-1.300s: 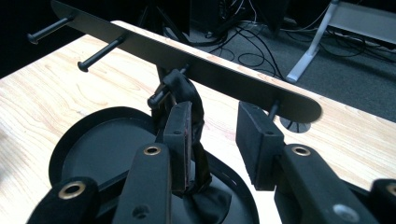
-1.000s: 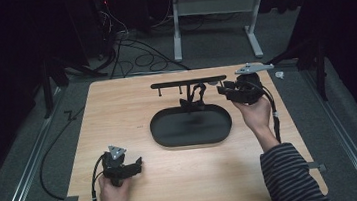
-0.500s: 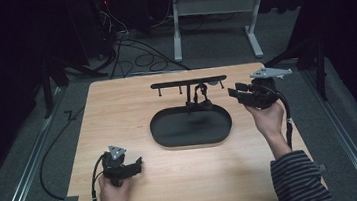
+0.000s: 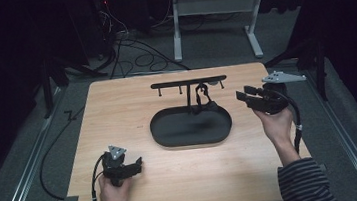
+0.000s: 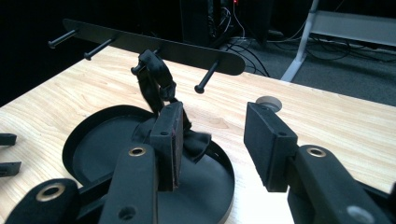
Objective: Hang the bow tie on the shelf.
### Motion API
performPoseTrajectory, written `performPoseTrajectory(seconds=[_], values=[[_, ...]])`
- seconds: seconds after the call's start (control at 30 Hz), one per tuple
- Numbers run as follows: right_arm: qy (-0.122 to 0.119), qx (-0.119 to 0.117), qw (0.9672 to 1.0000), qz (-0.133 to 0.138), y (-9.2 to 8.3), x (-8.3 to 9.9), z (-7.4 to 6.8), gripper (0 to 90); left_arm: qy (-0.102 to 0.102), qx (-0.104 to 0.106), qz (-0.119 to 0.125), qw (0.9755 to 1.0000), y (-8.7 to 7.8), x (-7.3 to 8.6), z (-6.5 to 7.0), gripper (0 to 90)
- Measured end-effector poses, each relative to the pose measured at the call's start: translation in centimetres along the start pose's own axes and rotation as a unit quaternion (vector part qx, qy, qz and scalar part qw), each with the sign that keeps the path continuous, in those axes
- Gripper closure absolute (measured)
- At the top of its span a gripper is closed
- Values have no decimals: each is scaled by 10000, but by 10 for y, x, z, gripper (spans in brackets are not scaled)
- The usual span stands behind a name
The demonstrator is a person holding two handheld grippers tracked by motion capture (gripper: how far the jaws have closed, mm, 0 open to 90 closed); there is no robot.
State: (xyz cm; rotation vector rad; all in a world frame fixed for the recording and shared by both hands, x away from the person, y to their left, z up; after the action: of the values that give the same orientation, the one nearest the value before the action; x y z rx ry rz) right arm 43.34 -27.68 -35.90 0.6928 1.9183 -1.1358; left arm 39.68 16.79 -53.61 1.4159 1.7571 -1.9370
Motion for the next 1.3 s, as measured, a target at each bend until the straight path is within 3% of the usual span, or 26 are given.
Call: performPoseTrajectory(seconds=[1.3], values=[[251,66,9997,-15,-33,45,18,584,0,-1,-1,10000,0,0,0,147]])
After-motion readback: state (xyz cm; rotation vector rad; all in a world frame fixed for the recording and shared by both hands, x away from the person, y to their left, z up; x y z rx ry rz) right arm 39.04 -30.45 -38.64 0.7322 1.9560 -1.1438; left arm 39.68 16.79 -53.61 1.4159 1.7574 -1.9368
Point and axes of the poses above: each handheld gripper's, and its own axes: y roughly forward along the jaws, x roughly out of its underside, z roughly to its right, the point moved 4 cm from there along y, roughly forward along the jaws, and after that the axes turned 13 degrees about y, right-handed, at the moved point
